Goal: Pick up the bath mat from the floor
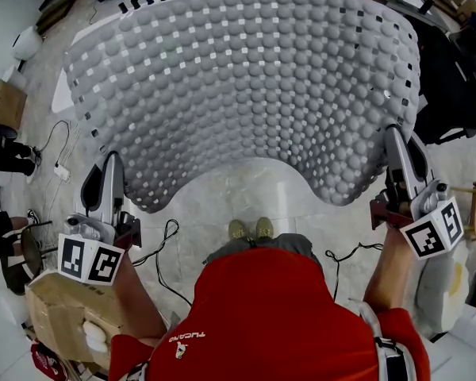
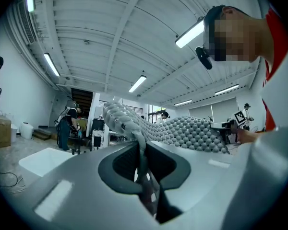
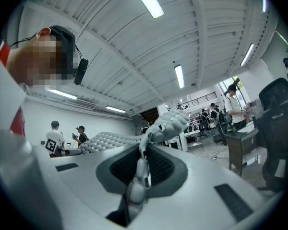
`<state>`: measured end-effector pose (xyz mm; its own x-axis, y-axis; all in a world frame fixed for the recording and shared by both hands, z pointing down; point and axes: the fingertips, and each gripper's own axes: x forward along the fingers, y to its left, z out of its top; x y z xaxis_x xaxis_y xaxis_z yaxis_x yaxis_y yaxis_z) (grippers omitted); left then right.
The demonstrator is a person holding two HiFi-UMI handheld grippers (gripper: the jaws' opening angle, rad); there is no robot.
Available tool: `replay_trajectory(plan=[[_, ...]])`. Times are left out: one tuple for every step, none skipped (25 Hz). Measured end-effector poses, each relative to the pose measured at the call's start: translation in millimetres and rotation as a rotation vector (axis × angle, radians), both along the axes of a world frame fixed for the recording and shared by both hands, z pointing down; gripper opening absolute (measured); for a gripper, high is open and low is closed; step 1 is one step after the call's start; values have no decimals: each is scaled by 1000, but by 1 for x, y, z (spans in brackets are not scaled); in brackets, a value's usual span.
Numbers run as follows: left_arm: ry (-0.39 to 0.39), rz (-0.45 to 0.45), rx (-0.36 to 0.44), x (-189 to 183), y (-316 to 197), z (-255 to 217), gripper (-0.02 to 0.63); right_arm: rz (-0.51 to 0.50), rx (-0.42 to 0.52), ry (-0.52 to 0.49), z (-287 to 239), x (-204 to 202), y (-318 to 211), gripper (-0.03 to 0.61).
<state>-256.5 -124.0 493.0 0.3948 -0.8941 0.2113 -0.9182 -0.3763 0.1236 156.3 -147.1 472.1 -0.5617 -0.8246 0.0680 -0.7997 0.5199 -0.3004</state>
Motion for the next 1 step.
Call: replay_trajectory(plan=[[1, 0, -1, 0, -1, 1, 40, -1, 0, 2, 0, 0, -1, 35]])
